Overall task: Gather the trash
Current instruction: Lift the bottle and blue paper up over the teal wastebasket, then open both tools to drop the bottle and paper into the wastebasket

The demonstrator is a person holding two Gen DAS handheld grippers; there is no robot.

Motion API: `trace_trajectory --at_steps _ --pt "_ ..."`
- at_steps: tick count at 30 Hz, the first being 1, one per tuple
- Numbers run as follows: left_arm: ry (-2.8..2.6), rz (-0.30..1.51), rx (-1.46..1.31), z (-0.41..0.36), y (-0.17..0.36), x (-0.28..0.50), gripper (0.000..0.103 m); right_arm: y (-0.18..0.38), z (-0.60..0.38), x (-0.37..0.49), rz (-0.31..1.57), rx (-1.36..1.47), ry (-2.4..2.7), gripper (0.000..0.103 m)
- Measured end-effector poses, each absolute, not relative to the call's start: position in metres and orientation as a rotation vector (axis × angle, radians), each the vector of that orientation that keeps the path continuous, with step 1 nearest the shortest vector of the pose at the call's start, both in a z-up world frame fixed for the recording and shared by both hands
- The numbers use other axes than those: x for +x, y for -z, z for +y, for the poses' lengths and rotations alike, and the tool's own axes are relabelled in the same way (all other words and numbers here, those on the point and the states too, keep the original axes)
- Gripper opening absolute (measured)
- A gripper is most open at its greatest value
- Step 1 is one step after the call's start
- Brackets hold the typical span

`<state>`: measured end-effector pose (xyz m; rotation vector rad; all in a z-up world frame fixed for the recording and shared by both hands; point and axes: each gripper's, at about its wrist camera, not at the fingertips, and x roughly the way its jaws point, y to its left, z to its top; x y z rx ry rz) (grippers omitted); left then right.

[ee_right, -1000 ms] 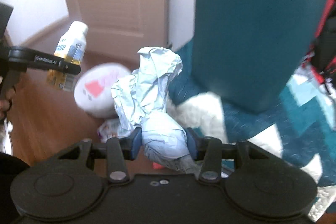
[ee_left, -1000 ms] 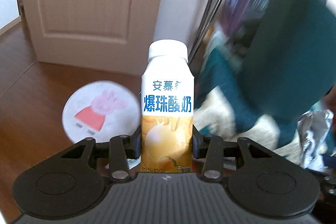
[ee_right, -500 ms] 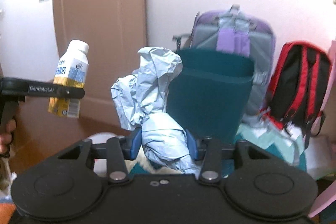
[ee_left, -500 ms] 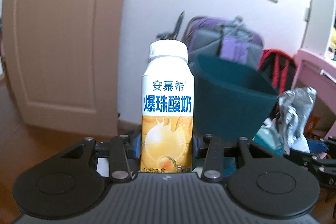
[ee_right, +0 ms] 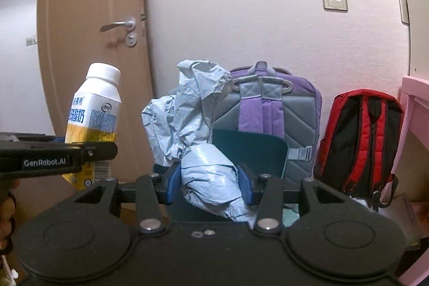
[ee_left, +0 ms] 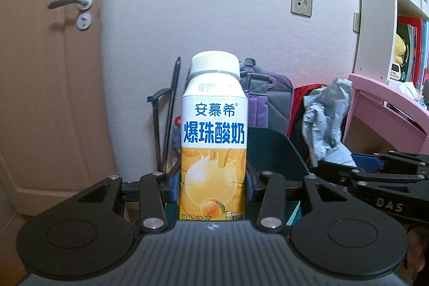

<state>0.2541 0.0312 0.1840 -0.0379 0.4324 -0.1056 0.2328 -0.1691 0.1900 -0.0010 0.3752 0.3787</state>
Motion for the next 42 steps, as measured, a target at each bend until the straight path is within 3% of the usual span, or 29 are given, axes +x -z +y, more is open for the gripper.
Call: trace_trajectory --at_steps 20,35,38,41,42 --pt "0.093 0.668 0.005 -0.001 -0.131 0.386 0.042 -0.144 -0.164 0.362 0.555 0.039 -0.318 0.044" --pt "0.081 0.805 0.034 -0.012 -0.093 0.423 0.042 -0.119 -0.165 0.387 0.628 0.026 -0.310 0.048" --pt "0.080 0.797 0.015 -0.010 -0.096 0.419 0.045 -0.120 -0.166 0.386 0.630 0.030 -0.313 0.049" --pt "0.065 0.779 0.010 -0.009 -0.102 0.418 0.064 -0.124 -0.168 0.383 0.622 0.034 -0.292 0.051" --pt "0.068 0.766 0.013 -0.008 -0.106 0.415 0.065 -0.125 -0.169 0.382 0.621 0.038 -0.289 0.051"
